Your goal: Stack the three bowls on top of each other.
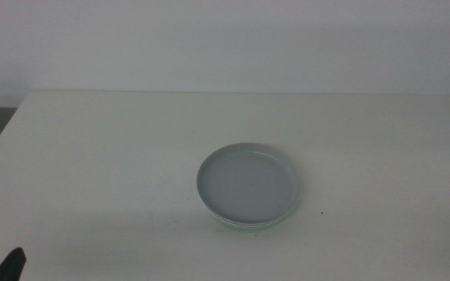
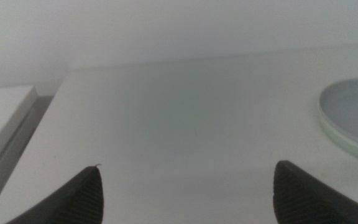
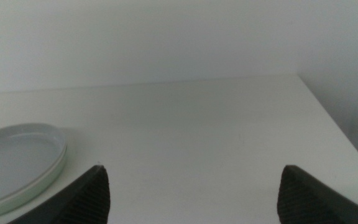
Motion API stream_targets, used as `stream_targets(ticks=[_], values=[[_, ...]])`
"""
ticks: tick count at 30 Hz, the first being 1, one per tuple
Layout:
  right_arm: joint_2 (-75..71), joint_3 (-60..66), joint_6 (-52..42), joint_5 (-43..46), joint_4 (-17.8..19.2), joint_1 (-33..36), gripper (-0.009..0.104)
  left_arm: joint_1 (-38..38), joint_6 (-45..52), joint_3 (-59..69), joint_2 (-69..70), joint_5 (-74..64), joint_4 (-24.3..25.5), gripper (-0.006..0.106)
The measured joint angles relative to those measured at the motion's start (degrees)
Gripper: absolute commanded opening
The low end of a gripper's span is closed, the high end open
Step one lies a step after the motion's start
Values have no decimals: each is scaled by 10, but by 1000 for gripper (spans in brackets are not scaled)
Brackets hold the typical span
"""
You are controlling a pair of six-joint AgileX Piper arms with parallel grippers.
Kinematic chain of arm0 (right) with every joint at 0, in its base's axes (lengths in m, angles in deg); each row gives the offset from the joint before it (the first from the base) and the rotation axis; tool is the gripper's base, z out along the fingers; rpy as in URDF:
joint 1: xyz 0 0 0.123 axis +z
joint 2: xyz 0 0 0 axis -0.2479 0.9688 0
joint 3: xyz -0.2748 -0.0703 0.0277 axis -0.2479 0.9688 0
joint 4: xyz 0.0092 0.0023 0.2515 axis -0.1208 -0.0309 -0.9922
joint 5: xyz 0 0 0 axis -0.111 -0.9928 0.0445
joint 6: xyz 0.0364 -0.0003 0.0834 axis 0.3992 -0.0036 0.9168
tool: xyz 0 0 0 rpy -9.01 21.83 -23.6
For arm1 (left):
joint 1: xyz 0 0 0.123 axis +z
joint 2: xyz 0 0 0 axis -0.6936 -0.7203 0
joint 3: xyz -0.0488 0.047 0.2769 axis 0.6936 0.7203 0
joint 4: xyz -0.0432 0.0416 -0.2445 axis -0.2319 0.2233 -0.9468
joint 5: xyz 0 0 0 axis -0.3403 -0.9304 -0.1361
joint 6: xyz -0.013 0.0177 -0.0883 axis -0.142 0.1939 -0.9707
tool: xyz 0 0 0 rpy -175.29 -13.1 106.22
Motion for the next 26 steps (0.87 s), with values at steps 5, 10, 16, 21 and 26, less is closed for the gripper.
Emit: stream_targets(ticks=[5, 10, 16, 21, 26], values=[[0, 12, 0, 12, 0, -2, 91, 0, 0, 23, 0, 54, 0, 94], [0, 12, 0, 26, 0, -2, 91, 0, 0, 25, 0, 54, -1, 94], [0, 12, 0, 28, 0, -2, 91, 0, 0, 26, 0, 54, 6, 94], [0, 12, 0, 29, 0, -2, 91, 15, 0, 26, 0, 54, 7, 94], [0, 12, 0, 29, 0, -2, 91, 23, 0, 26, 0, 55, 7, 94]])
